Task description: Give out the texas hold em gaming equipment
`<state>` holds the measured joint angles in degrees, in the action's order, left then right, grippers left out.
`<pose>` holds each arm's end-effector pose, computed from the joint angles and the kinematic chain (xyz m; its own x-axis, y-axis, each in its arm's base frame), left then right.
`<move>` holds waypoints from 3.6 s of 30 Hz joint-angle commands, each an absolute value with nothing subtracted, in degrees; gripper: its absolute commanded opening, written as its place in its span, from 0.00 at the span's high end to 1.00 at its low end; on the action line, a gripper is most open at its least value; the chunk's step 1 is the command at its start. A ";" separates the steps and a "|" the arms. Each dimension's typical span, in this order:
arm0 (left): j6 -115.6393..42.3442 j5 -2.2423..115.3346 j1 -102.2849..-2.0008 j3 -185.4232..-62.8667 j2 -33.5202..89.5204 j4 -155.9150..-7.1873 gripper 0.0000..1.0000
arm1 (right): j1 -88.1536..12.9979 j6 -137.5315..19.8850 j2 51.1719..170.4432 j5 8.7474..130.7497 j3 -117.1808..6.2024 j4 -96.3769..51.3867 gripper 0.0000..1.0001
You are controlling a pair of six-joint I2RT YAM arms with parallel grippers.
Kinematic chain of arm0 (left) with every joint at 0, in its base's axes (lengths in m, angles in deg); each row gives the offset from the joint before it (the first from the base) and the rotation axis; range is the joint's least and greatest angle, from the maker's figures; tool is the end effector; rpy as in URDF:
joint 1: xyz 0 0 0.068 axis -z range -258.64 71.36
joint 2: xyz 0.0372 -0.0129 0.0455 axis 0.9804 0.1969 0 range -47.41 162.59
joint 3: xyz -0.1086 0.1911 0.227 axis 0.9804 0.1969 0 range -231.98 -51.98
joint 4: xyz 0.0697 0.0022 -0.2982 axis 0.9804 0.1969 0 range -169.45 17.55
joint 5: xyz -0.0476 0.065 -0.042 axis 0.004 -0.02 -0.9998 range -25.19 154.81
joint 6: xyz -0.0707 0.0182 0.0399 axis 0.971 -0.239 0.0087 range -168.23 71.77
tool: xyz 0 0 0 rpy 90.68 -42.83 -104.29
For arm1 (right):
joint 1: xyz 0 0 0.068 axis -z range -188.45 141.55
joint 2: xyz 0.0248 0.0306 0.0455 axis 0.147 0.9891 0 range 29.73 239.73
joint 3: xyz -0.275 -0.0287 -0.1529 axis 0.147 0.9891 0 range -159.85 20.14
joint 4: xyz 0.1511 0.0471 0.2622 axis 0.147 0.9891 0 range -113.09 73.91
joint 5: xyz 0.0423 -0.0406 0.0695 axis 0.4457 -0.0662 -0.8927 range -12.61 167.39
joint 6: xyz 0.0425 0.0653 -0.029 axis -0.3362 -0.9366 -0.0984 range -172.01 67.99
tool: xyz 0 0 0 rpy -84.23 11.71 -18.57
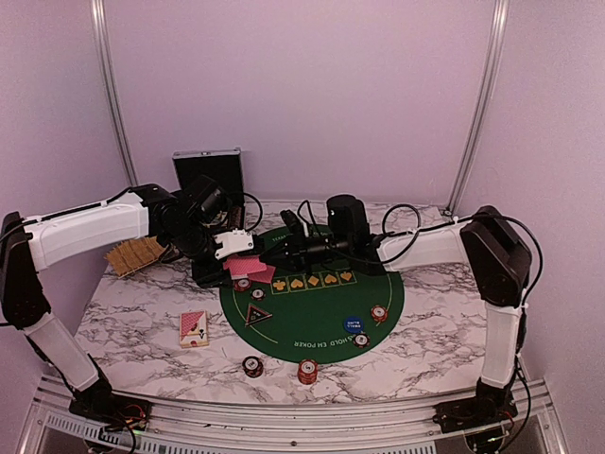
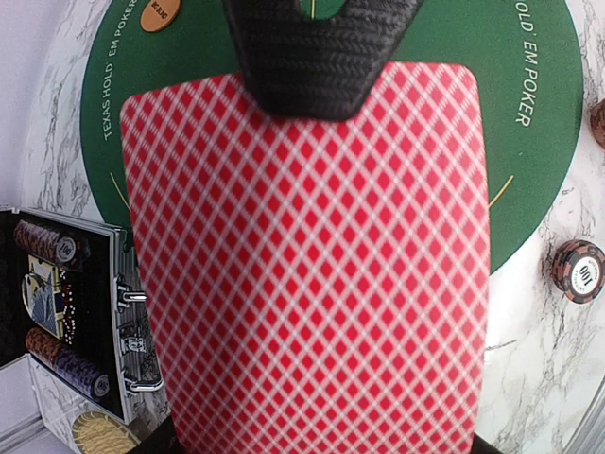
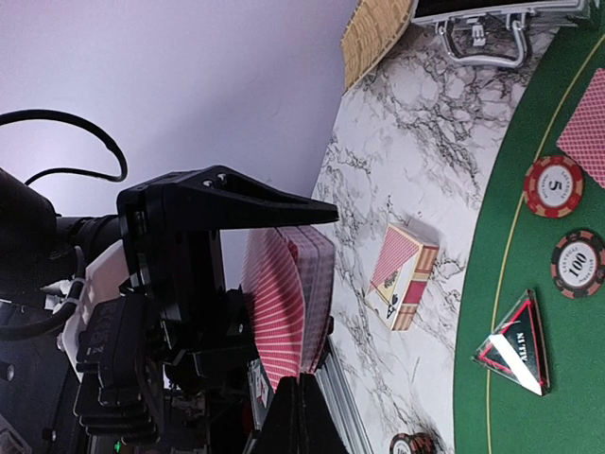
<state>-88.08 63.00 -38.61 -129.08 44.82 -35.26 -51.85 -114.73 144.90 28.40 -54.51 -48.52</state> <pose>0.3083 -0.2620 0.2773 -0.0855 0.9084 -0.4092 0.9250 0.2250 0.3062 0.3474 0.4038 0.2166 -0.9579 -0.1031 -0.2679 -0.2811 0.1481 0.9482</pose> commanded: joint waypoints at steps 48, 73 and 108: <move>-88.40 63.73 -38.47 -130.29 43.38 -33.31 1.00 | -27.86 -95.90 109.07 32.71 -6.57 -20.50 1.00; -88.49 63.51 -38.39 -130.42 43.51 -33.17 1.00 | -33.38 -92.29 110.75 40.35 -14.20 -13.26 0.72; -86.88 63.00 -38.41 -132.04 44.16 -32.94 1.00 | -53.56 -118.01 141.33 29.65 -47.41 -54.04 0.10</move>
<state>-87.38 63.79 -38.57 -130.48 44.82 -34.13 -51.65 -114.75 138.26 31.26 -42.29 -47.76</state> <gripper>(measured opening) 0.642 0.896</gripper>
